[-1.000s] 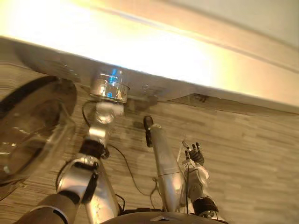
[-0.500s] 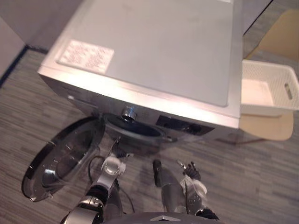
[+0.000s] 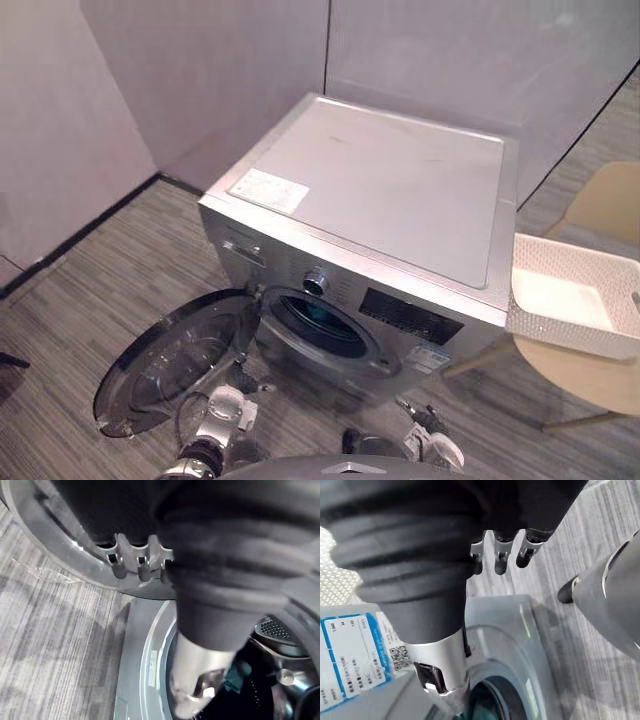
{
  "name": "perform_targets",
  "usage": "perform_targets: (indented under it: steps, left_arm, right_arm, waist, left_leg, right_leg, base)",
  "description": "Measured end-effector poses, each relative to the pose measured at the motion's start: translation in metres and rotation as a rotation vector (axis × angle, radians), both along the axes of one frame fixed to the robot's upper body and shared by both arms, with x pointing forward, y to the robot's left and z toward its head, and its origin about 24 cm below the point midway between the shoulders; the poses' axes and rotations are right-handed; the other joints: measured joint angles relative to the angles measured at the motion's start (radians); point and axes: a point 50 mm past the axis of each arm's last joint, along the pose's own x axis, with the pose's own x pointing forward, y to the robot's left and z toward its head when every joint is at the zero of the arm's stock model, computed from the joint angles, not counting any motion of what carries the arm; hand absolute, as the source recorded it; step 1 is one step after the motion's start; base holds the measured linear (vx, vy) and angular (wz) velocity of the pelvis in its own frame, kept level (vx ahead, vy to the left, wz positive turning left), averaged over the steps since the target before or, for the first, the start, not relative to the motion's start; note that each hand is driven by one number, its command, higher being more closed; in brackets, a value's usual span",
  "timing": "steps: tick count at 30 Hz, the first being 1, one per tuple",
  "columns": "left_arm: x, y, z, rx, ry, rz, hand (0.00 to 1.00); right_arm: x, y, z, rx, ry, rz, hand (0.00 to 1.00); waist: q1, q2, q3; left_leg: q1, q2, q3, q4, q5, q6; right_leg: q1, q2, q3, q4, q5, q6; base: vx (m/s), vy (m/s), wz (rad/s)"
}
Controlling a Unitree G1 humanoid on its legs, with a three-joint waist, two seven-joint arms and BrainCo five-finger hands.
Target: Pick up the laundry basket with both hands and put the clothes into the washing machine.
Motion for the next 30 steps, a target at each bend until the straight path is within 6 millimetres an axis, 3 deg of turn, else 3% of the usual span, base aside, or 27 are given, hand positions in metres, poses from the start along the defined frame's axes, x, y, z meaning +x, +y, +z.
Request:
perform_targets:
  steps: [1,2,3,4,5,7,11,14,17,18,19,20,21,24,25,28,30]
  left_arm:
    - [-0.002,0.003,-0.001,0.011,0.007,-0.005,0.00]
    - [-0.004,0.011,-0.002,0.042,0.014,-0.026,0.00]
    - [-0.004,0.012,-0.002,0.052,0.014,-0.041,0.00]
    - [-0.003,0.023,-0.002,0.095,0.015,-0.067,0.00]
    - [-0.007,0.029,-0.004,0.124,0.036,-0.093,0.00]
    - [-0.012,0.027,-0.007,0.135,0.061,-0.126,0.00]
    - [-0.014,0.019,-0.009,0.147,0.068,-0.229,0.00]
    - [-0.026,0.026,-0.016,0.149,0.126,-0.216,0.00]
    - [-0.031,0.034,-0.018,0.153,0.147,-0.199,0.00]
    - [-0.034,0.039,-0.018,0.153,0.156,-0.172,0.00]
    - [-0.039,0.042,-0.020,0.151,0.166,-0.145,0.00]
    - [-0.039,0.044,-0.019,0.155,0.166,-0.140,0.00]
    - [-0.038,0.049,-0.018,0.170,0.166,-0.138,0.00]
    - [-0.040,0.061,-0.018,0.198,0.174,-0.131,0.00]
    - [-0.039,0.064,-0.017,0.208,0.176,-0.126,0.00]
    - [-0.037,0.055,-0.018,0.185,0.171,-0.128,0.00]
    - [-0.035,0.051,-0.017,0.178,0.164,-0.136,0.00]
  right_arm:
    - [-0.005,0.003,-0.003,0.015,0.018,-0.009,0.00]
    - [-0.011,0.006,-0.007,0.036,0.050,-0.020,0.00]
    - [-0.012,0.007,-0.008,0.042,0.062,-0.022,0.00]
    - [-0.015,0.012,-0.011,0.063,0.088,-0.023,0.00]
    - [-0.019,0.013,-0.013,0.071,0.104,-0.022,0.00]
    - [-0.025,0.010,-0.014,0.065,0.122,-0.023,0.00]
    - [-0.035,0.004,-0.015,0.044,0.152,0.000,0.00]
    - [-0.036,0.002,-0.015,0.038,0.159,0.016,0.00]
    - [-0.032,0.006,-0.015,0.046,0.148,0.025,0.00]
    - [-0.032,0.008,-0.015,0.052,0.150,0.029,0.00]
    - [-0.028,0.007,-0.014,0.049,0.137,0.028,0.00]
    - [-0.024,0.004,-0.012,0.041,0.126,0.031,0.00]
    - [-0.024,0.002,-0.012,0.036,0.129,0.028,0.00]
    - [-0.028,0.003,-0.013,0.042,0.136,0.021,0.00]
    - [-0.026,0.005,-0.013,0.049,0.135,0.023,0.00]
    - [-0.017,-0.005,-0.010,0.008,0.123,0.062,0.00]
    - [-0.017,-0.003,-0.010,0.010,0.132,0.087,0.00]
  waist:
    - [-0.004,-0.008,-0.009]
    - [-0.011,-0.035,-0.030]
    - [-0.016,-0.037,-0.032]
    - [-0.018,-0.065,-0.033]
    - [-0.020,-0.071,-0.036]
    - [-0.031,-0.064,-0.040]
    - [-0.042,-0.048,-0.051]
    - [-0.042,-0.054,-0.038]
    - [-0.044,-0.073,-0.002]
    - [-0.042,-0.083,0.004]
    - [-0.044,-0.052,0.012]
    - [-0.052,-0.048,0.018]
    - [-0.053,-0.049,0.020]
    - [-0.043,-0.059,0.018]
    - [-0.041,-0.068,0.018]
    - [-0.024,-0.030,0.003]
    - [-0.021,-0.034,0.003]
  left_leg:
    - [0.010,-0.031,0.006,-0.071,-0.001,-0.002]
    - [0.050,-0.076,0.009,-0.229,-0.004,-0.001]
    - [0.066,-0.092,0.009,-0.306,-0.006,0.000]
    - [0.080,-0.126,0.012,-0.402,0.017,0.009]
    - [0.091,-0.144,0.012,-0.446,0.045,0.016]
    - [0.113,-0.177,0.007,-0.507,0.078,0.022]
    - [0.138,-0.227,0.003,-0.640,0.154,0.025]
    - [0.145,-0.227,0.007,-0.640,0.161,0.024]
    - [0.154,-0.222,0.004,-0.618,0.139,0.030]
    - [0.161,-0.222,0.003,-0.613,0.135,0.035]
    - [0.167,-0.195,0.001,-0.621,0.148,0.054]
    - [0.159,-0.182,-0.007,-0.612,0.156,0.047]
    - [0.152,-0.173,-0.038,-0.595,0.156,0.046]
    - [0.152,-0.166,-0.077,-0.585,0.159,0.038]
    - [0.152,-0.171,-0.099,-0.589,0.161,0.022]
    - [0.149,-0.149,-0.089,-0.657,0.194,0.003]
    - [0.153,-0.145,-0.073,-0.673,0.205,-0.003]
  right_leg:
    - [-0.006,-0.009,0.002,-0.037,0.020,0.007]
    - [0.005,-0.009,0.008,-0.121,0.066,0.004]
    - [0.007,-0.004,0.008,-0.160,0.093,0.002]
    - [0.007,-0.010,0.016,-0.215,0.148,-0.005]
    - [0.023,-0.011,0.030,-0.257,0.177,-0.017]
    - [0.042,-0.030,0.029,-0.284,0.199,0.000]
    - [0.022,-0.048,0.030,-0.305,0.204,-0.001]
    - [0.005,-0.042,0.053,-0.290,0.213,0.020]
    - [-0.006,-0.044,0.061,-0.211,0.178,0.052]
    - [-0.011,-0.050,0.064,-0.192,0.155,0.096]
    - [-0.016,-0.055,0.061,-0.160,0.115,0.142]
    - [-0.054,-0.057,0.074,-0.029,0.093,0.072]
    - [-0.087,-0.076,0.108,0.138,0.066,0.030]
    - [-0.081,-0.134,0.181,0.204,0.085,0.014]
    - [-0.065,-0.126,0.212,0.166,0.122,0.030]
    - [-0.044,-0.085,0.241,0.057,0.134,0.015]
    - [0.007,-0.083,0.244,-0.065,0.150,0.040]
  base:
    - [-0.15,0.125,0.51]
    - [-0.12,0.054,0.45]
    - [-0.14,0.089,0.47]
    - [-0.12,0.053,0.22]
    - [-0.12,0.041,0.14]
    - [-0.11,0.027,0.11]
    - [-0.08,0.006,0.07]
    - [-0.03,-0.038,-0.12]
    - [-0.08,-0.024,-0.10]
    - [0.01,-0.003,0.03]
    - [0.04,-0.004,0.14]
    - [0.07,-0.006,0.43]
    - [0.06,-0.014,0.51]
    - [0.09,-0.090,0.45]
    - [0.08,-0.154,0.11]
    - [0.03,-0.131,-0.15]
    - [0.00,-0.093,-0.25]
